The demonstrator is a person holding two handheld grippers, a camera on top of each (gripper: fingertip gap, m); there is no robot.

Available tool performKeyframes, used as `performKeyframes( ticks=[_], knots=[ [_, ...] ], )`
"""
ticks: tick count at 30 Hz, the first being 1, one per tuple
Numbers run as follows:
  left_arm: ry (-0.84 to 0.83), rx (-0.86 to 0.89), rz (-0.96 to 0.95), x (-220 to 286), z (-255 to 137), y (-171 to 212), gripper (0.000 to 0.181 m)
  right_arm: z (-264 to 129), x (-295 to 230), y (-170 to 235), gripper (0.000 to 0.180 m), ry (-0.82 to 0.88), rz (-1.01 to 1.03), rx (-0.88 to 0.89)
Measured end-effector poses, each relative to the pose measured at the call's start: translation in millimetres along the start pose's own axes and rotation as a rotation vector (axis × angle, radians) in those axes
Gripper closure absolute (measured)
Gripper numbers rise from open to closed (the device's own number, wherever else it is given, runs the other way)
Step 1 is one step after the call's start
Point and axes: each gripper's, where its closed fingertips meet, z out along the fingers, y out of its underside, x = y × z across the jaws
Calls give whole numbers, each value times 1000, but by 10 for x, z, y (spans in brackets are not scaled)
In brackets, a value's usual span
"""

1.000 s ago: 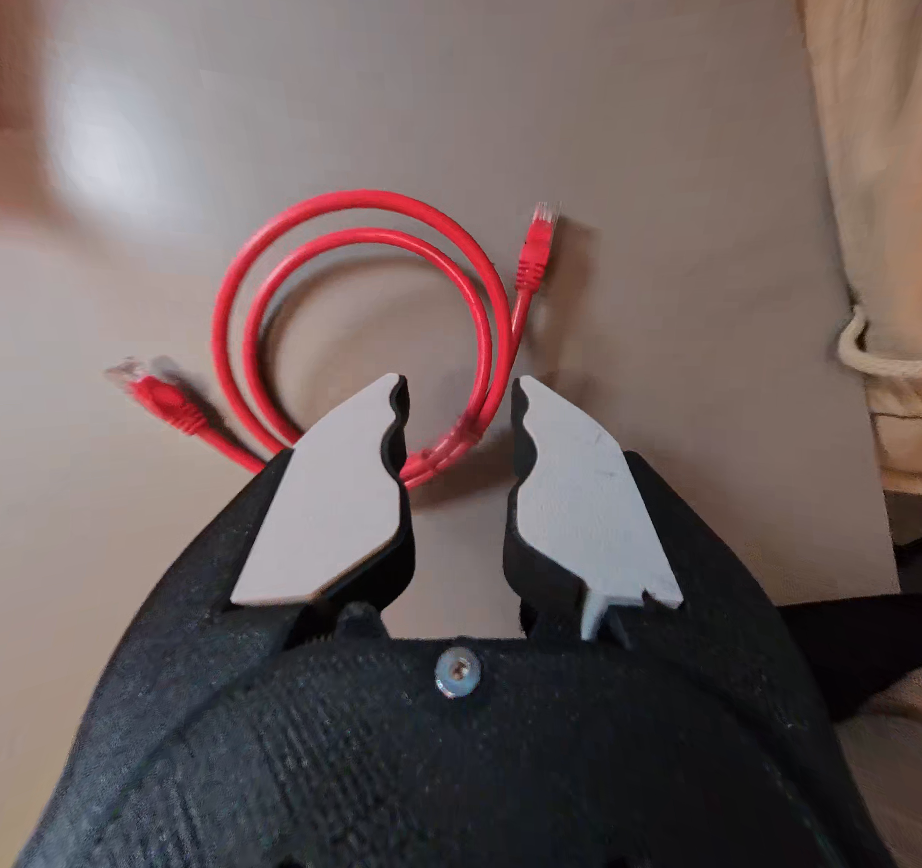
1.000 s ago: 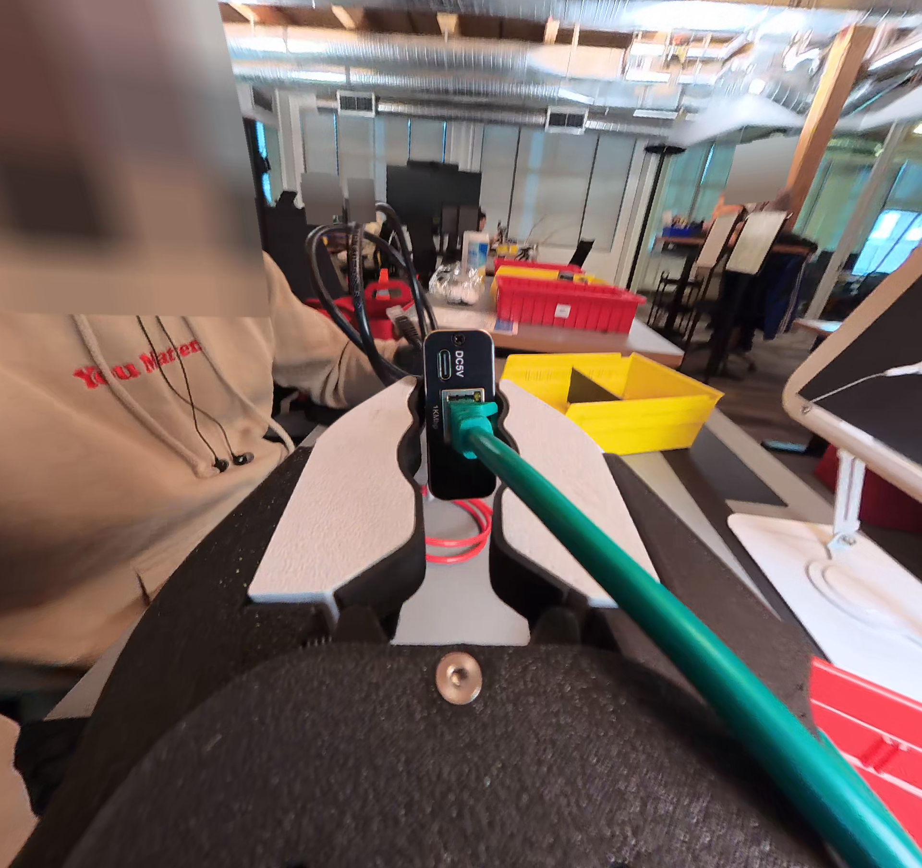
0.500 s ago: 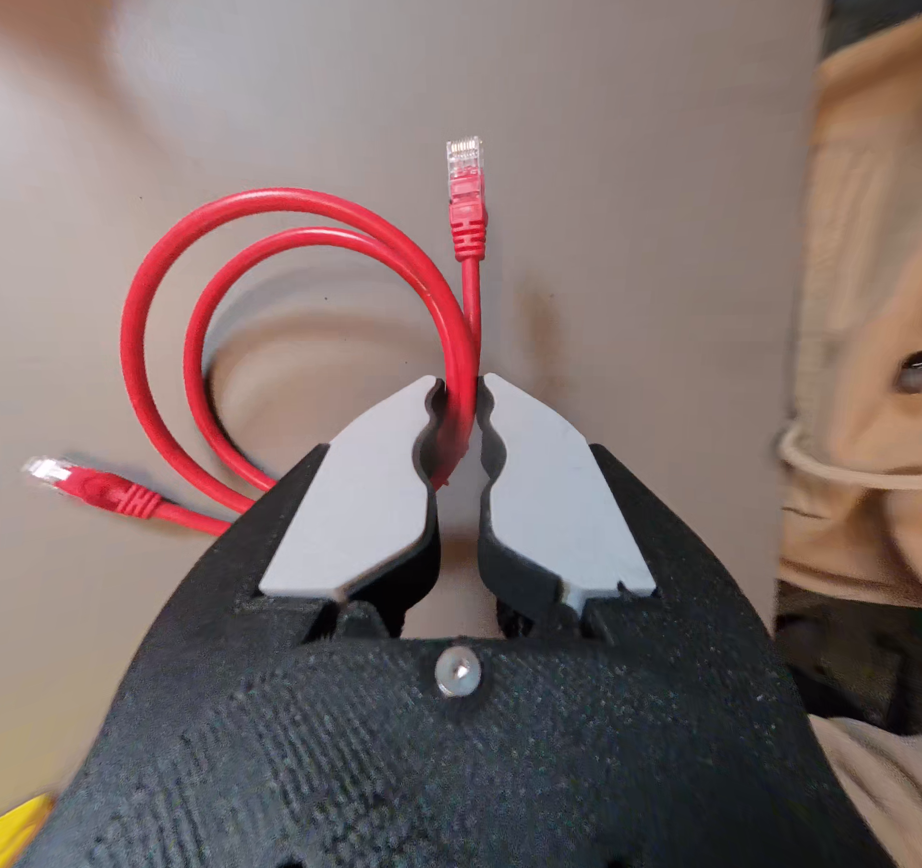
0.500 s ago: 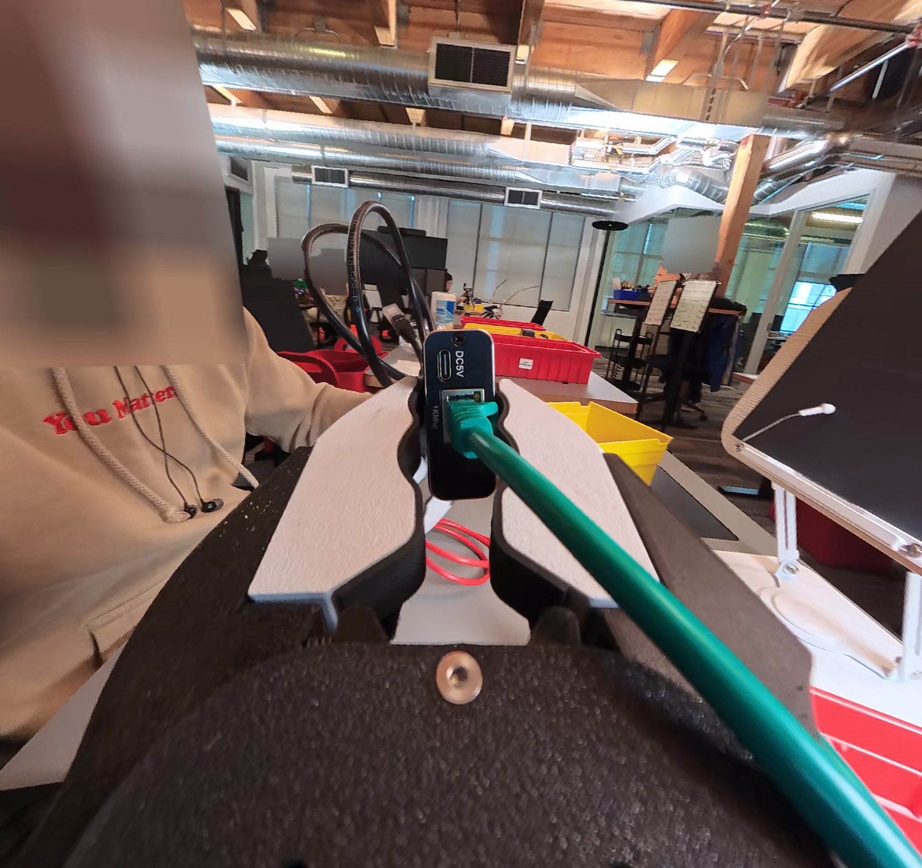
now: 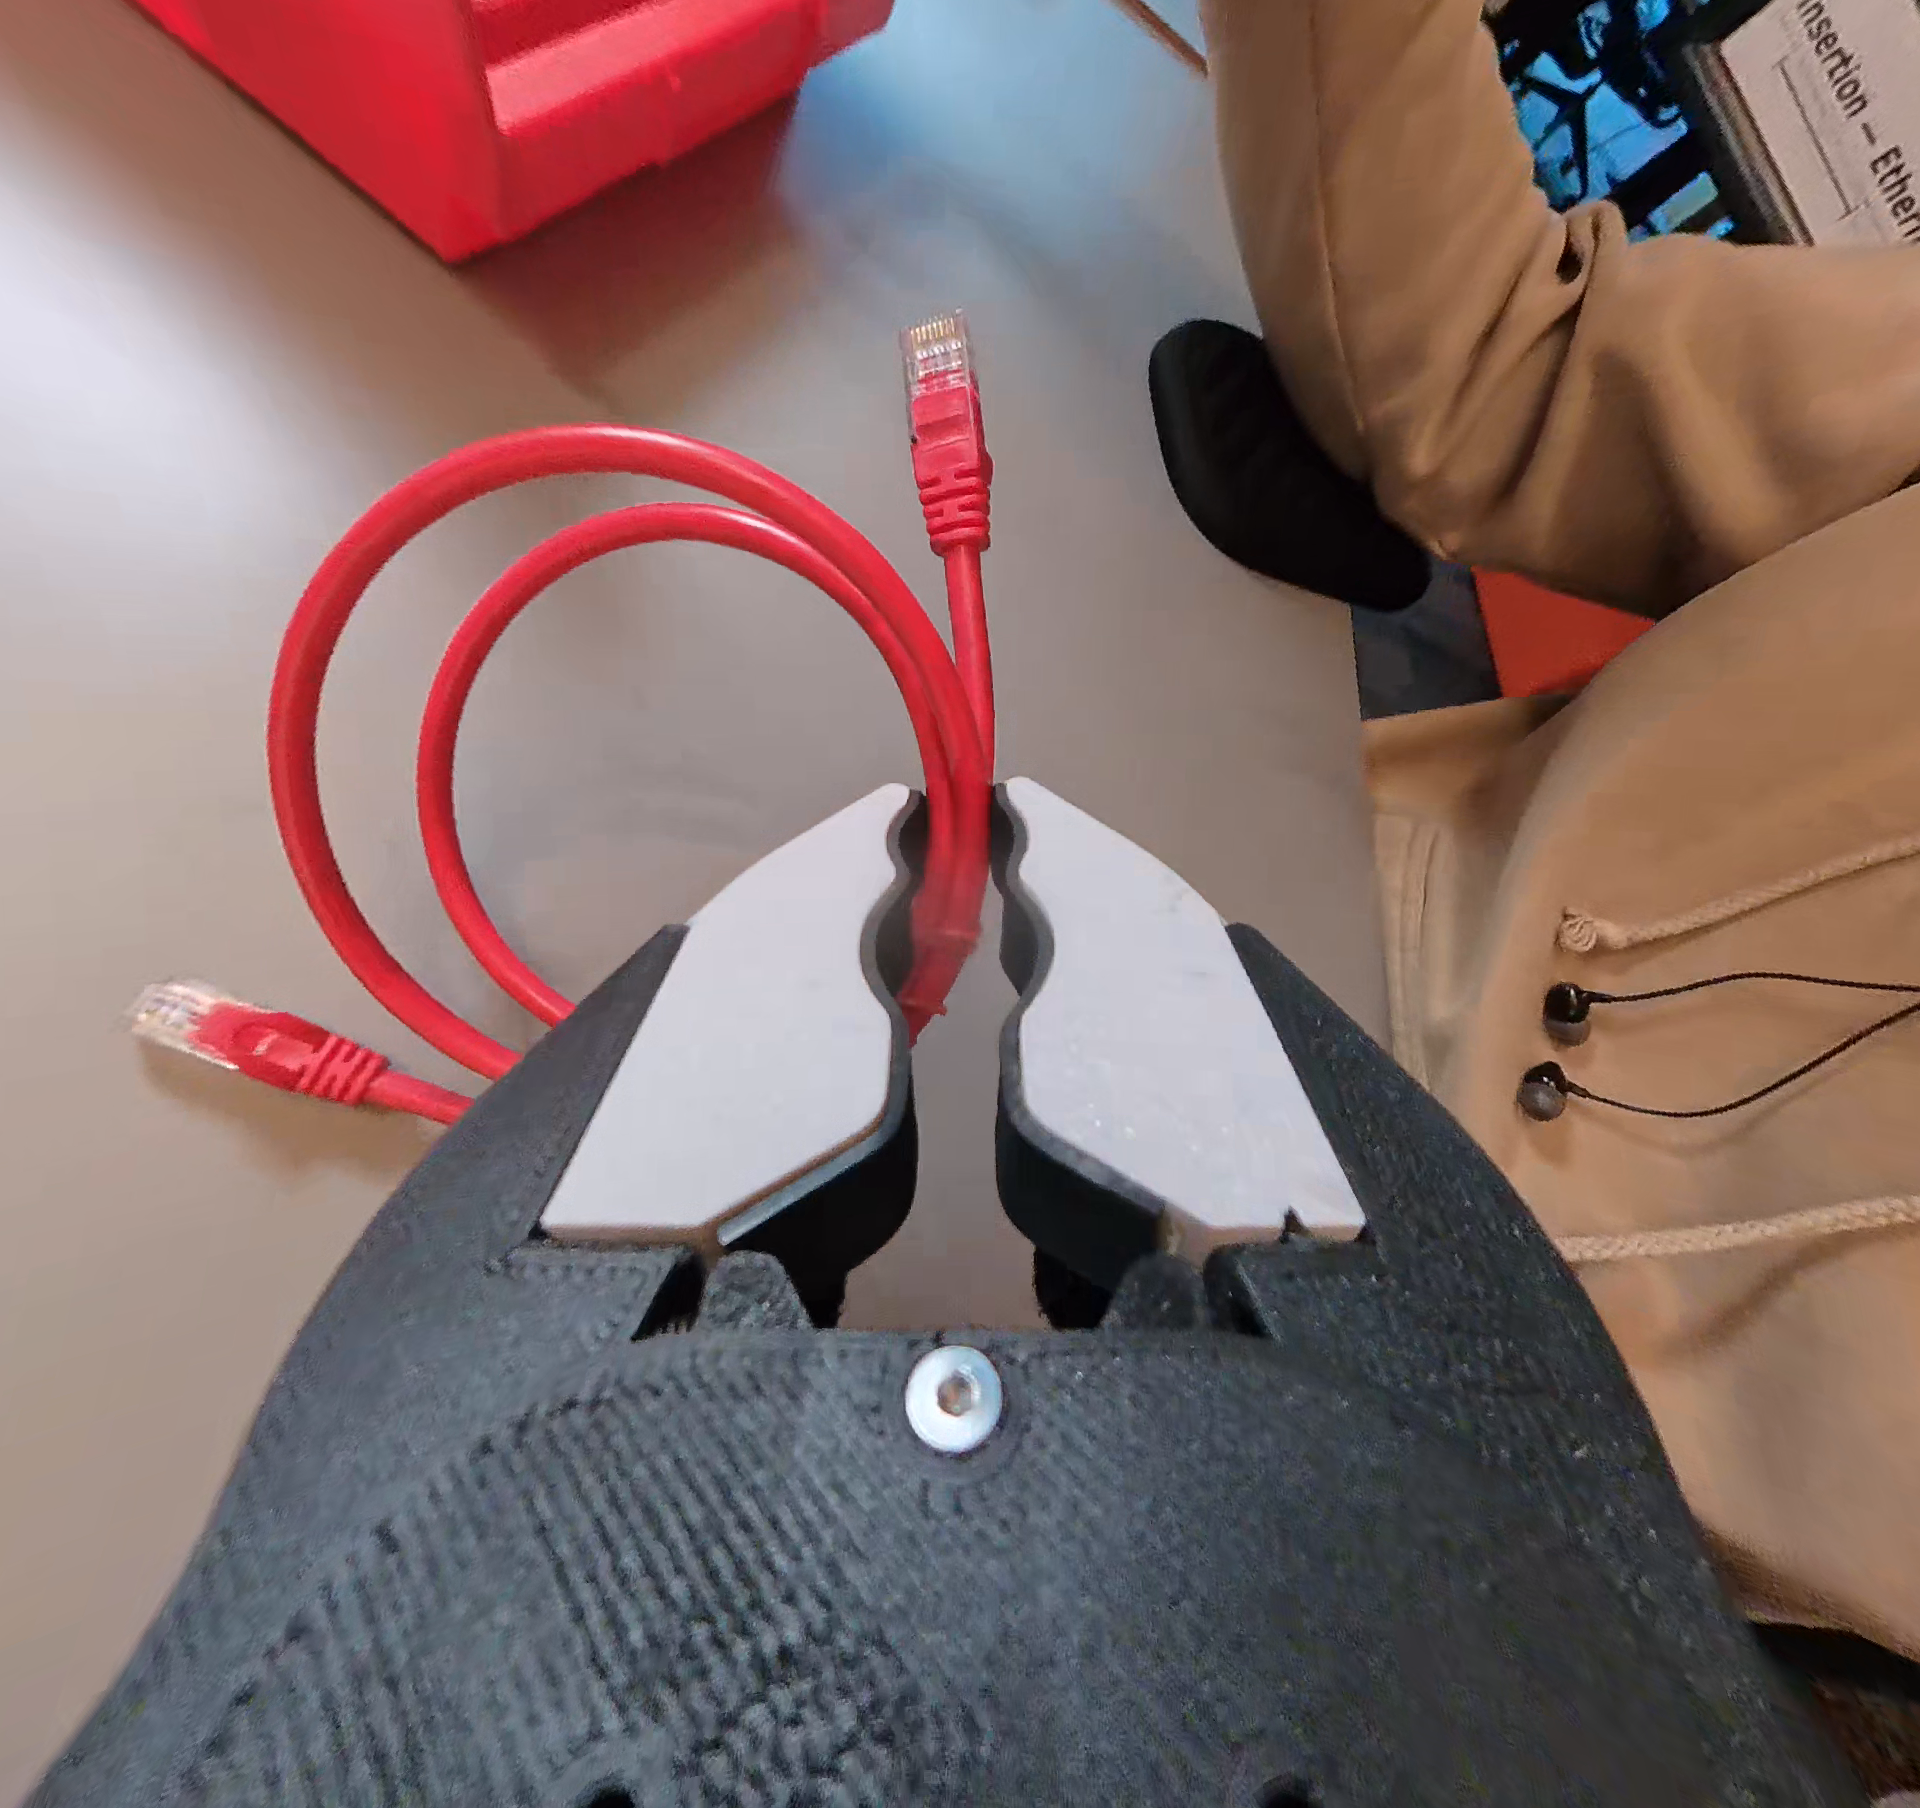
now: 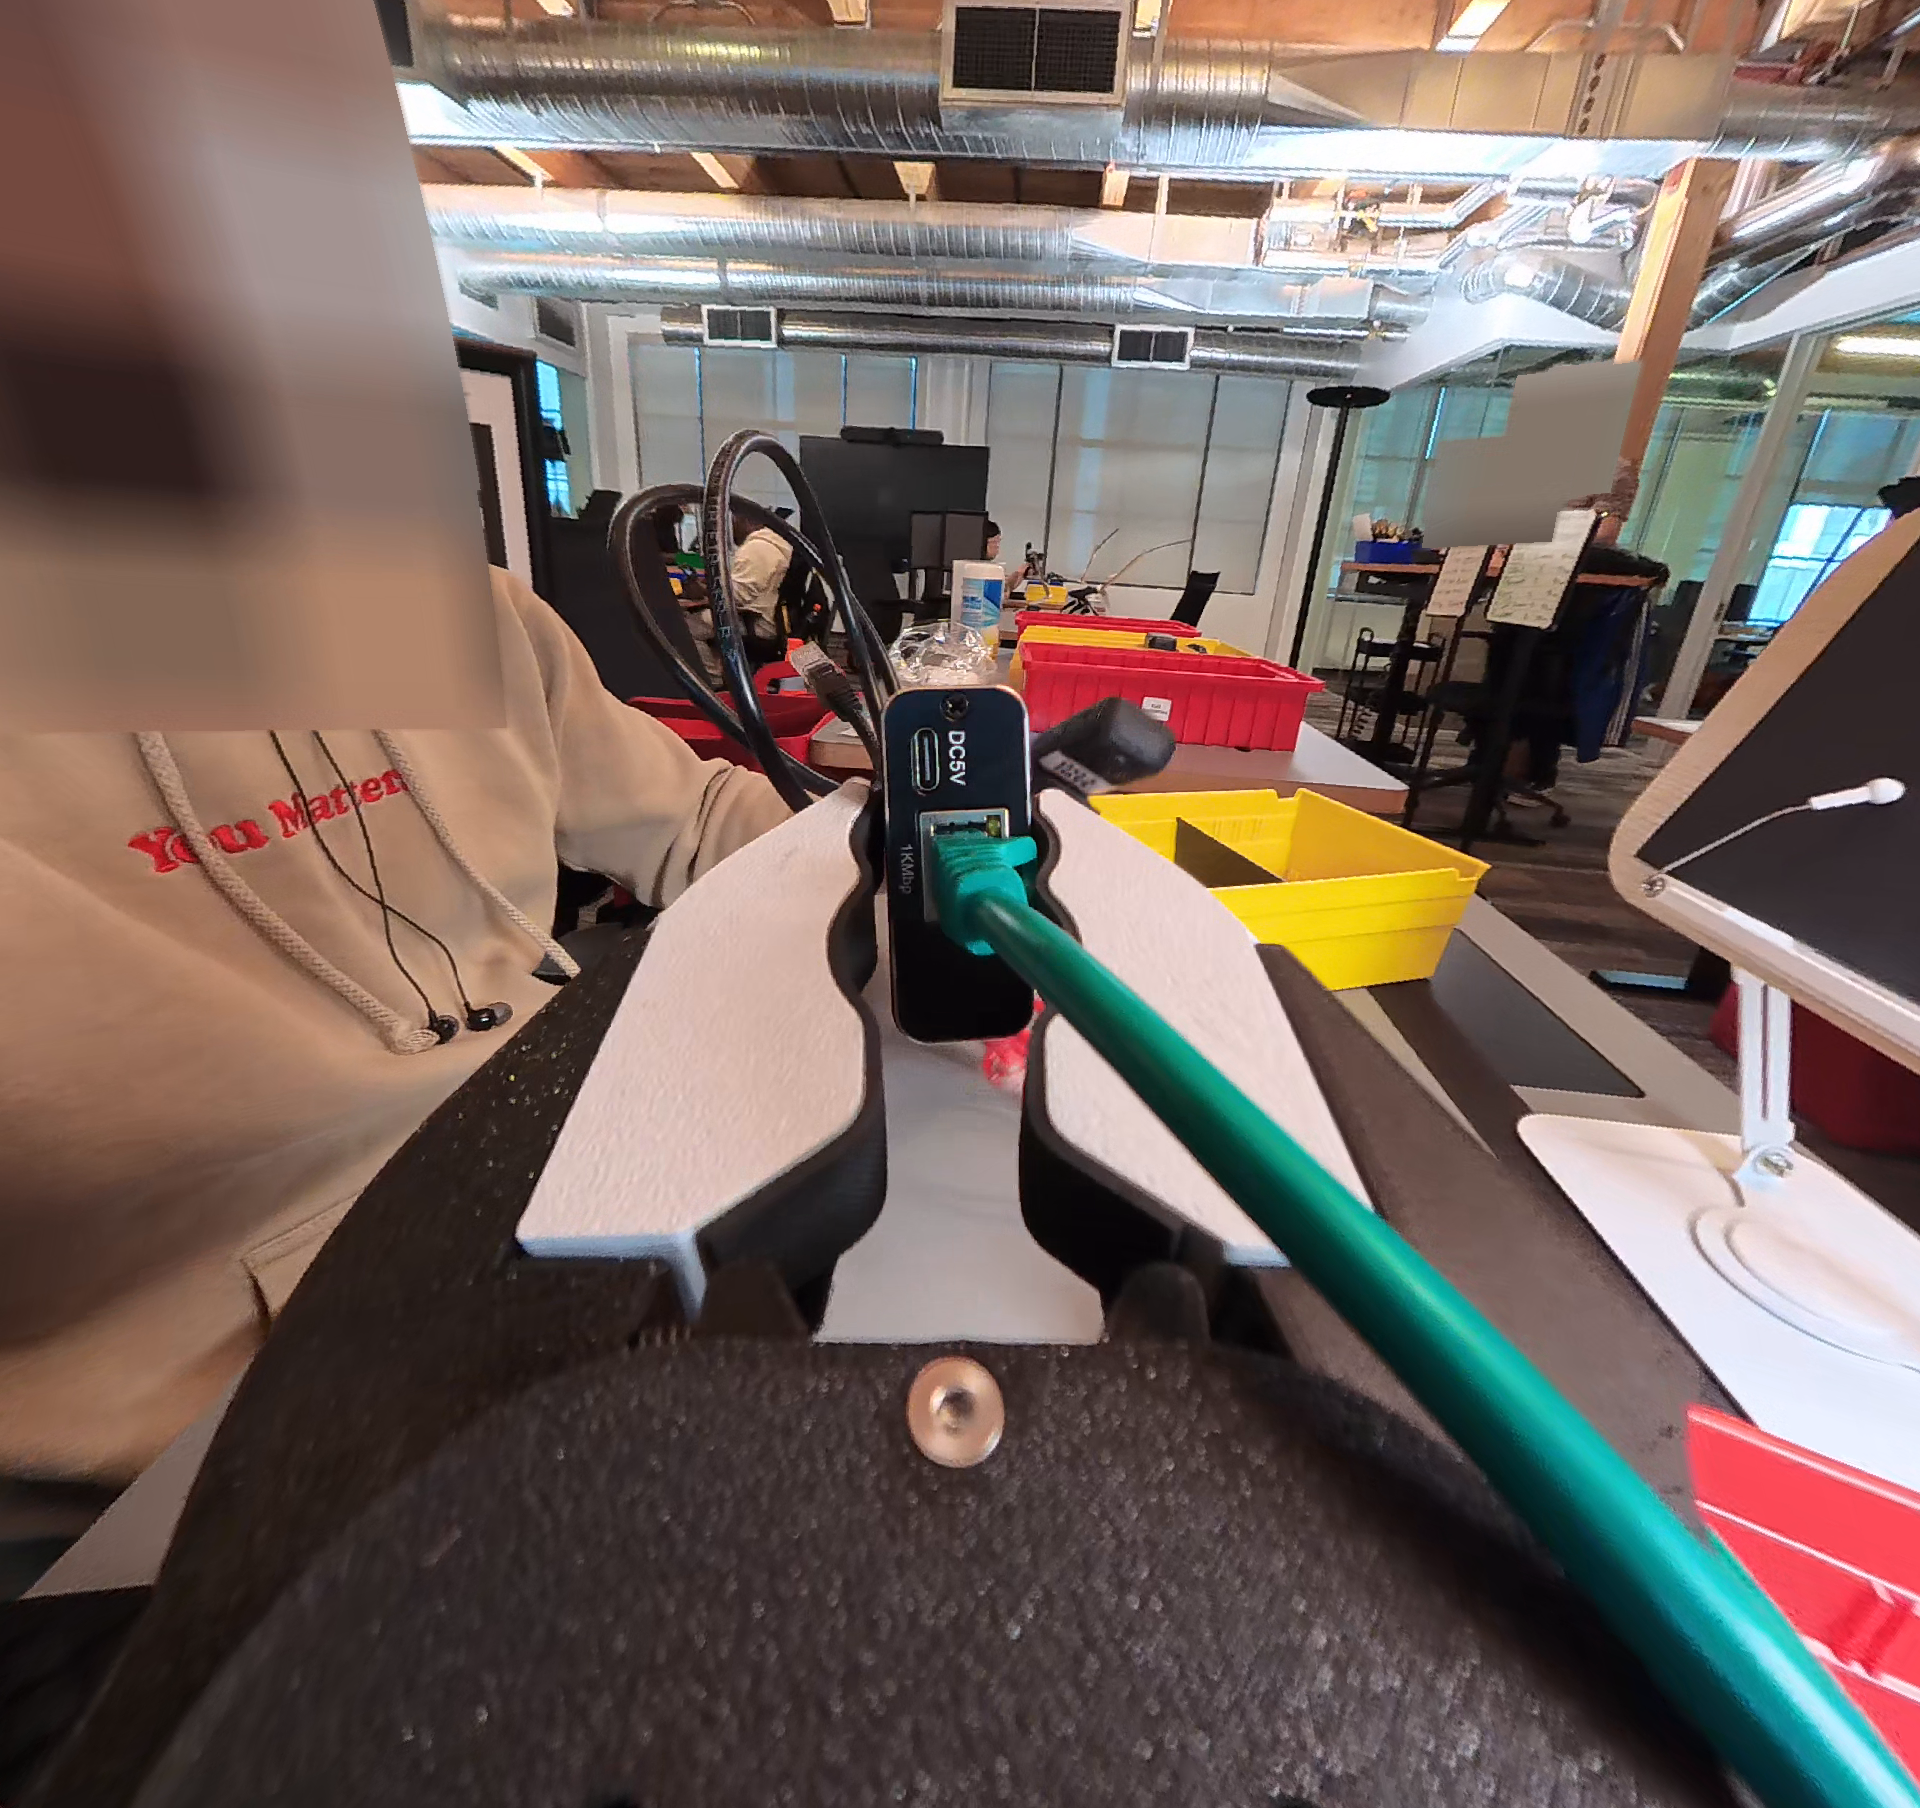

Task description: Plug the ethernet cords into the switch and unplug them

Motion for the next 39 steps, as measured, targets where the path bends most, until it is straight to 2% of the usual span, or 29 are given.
performKeyframes(
  ticks=[5, 6, 9, 10, 12, 14, 16, 18, 20, 24, 31, 39],
  knots=[
    [88, 97, 21, 255, -197, -203, 170, 29, -18, 21, 155, -13, 8, -8],
    [156, 109, 27, 386, -239, -225, 170, 29, -29, 21, 155, -20, 11, -7],
    [519, 129, 48, 921, -436, -213, 169, 27, -85, -4, 155, -58, 21, 12],
    [591, 129, 49, 983, -474, -187, 169, 29, -101, -19, 155, -69, 24, 23],
    [616, 132, 0, 864, -441, -141, 168, 34, -116, -40, 155, -81, 29, 38],
    [520, 135, -149, 482, -315, -105, 167, 42, -113, -31, 155, -79, 32, 35],
    [344, 170, -315, -9, -229, -85, 166, 48, -104, -13, 155, -72, 29, 22],
    [162, 215, -366, -397, -247, -52, 163, 44, -92, -1, 155, -64, 27, 12],
    [-20, 188, -325, -642, -277, 32, 160, 32, -72, 4, 155, -57, 28, 13],
    [-402, 38, -67, -946, -330, 168, 153, 7, -34, -2, 155, -43, 35, 29],
    [-658, 41, 159, -1065, -341, -39, 151, 9, -44, -30, 155, -41, 26, 36],
    [-684, 9, 249, -1351, -60, -93, 151, 41, -33, -2, 155, -39, 28, 27]
  ],
)
